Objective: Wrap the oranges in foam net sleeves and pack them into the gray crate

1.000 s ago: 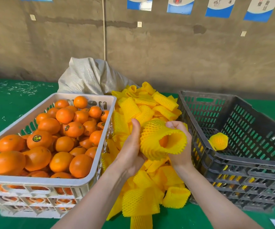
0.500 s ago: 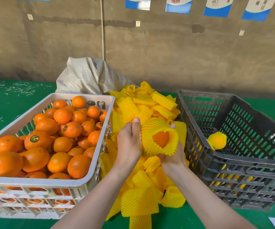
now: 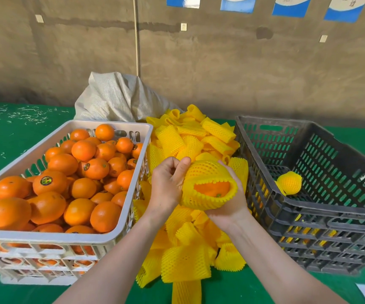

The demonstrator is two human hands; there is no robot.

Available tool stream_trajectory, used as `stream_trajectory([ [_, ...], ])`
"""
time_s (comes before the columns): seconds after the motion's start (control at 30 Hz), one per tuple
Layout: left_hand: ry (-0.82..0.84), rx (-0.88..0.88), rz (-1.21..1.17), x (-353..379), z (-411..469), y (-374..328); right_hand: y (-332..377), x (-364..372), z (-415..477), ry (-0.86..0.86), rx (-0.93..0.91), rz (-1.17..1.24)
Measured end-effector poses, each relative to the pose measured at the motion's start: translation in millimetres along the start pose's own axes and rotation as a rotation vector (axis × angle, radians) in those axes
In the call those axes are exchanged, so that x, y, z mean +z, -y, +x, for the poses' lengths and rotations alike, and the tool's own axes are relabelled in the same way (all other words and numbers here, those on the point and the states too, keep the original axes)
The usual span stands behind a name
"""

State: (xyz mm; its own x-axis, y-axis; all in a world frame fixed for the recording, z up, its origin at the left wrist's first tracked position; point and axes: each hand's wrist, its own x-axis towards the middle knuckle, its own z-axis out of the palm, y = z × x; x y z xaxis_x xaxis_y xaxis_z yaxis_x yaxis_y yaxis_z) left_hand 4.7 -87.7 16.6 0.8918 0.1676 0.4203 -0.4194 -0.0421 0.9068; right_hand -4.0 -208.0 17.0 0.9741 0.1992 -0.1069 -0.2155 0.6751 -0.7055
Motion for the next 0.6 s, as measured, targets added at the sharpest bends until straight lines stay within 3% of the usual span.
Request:
stream_trajectory([
  [0.2,0.043,-0.137,0.077,-8,-1,8,-2,-5,4,-0.135,-0.115,-0.301],
  [0.33,0.340,-0.629,-0.230,-16,4,-5,2,-6,6,-0.191,-0.230,-0.563],
  [0.37,0.407,-0.684,-0.279,-14,1,-8,2,-5,6,-0.184,-0.279,-0.633],
  [0.53,0.379,-0.751,-0.397,-2,-2,-9,2,-3,5,-0.238,-0.565,-0.943],
  [0.6,0.356,-0.776,-0.421,1,-4,-7,8,-3,8,-0.260,-0.607,-0.960],
])
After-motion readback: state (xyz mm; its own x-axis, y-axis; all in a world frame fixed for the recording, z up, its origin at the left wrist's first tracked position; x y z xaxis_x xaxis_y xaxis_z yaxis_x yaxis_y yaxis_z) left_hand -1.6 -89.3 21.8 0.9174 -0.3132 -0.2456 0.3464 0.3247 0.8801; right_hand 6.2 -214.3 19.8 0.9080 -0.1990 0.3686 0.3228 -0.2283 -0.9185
